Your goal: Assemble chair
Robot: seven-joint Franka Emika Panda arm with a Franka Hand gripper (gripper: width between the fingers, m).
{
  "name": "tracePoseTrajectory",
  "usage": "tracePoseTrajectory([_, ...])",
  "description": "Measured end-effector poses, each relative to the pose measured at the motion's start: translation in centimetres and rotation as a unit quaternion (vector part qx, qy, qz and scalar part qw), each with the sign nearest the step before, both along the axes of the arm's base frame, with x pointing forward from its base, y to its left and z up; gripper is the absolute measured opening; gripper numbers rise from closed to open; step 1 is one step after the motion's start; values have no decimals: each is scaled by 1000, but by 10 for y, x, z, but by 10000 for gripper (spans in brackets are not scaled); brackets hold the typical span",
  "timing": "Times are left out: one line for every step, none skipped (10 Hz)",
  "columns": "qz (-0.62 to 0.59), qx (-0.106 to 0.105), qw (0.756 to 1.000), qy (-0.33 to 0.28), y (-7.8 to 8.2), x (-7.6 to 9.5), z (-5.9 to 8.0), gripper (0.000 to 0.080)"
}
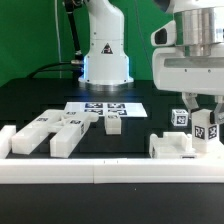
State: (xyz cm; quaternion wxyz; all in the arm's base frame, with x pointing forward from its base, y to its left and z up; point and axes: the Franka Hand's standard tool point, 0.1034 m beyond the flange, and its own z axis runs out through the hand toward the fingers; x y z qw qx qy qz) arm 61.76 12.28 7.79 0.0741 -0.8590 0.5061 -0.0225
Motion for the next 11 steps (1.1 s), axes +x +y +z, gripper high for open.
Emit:
tracePoseTrajectory([-3,0,1000,0,0,0,0,301])
tracePoseTrajectory([2,0,1000,0,0,0,0,301])
tracePoseTrajectory([11,-1,1000,-1,1,0,0,471])
tracePoseTrajectory([33,-4,999,-1,1,-1,0,610])
tracePoseTrajectory([70,-8,998,-4,3,0,1,610])
tracePoseTrajectory([133,-16,991,-12,3,1,2,643])
tracePoseTrajectory([195,-23,980,-19,2,2,2,648])
tracePoseTrajectory([241,-28,970,-24,3,3,4,648])
tracePoseTrajectory([294,-35,955,-29,4,3,4,648])
tracePoseTrajectory([335,-40,941,-31,4,3,4,649])
tracePoseTrajectory([376,-46,925,-34,4,3,5,649])
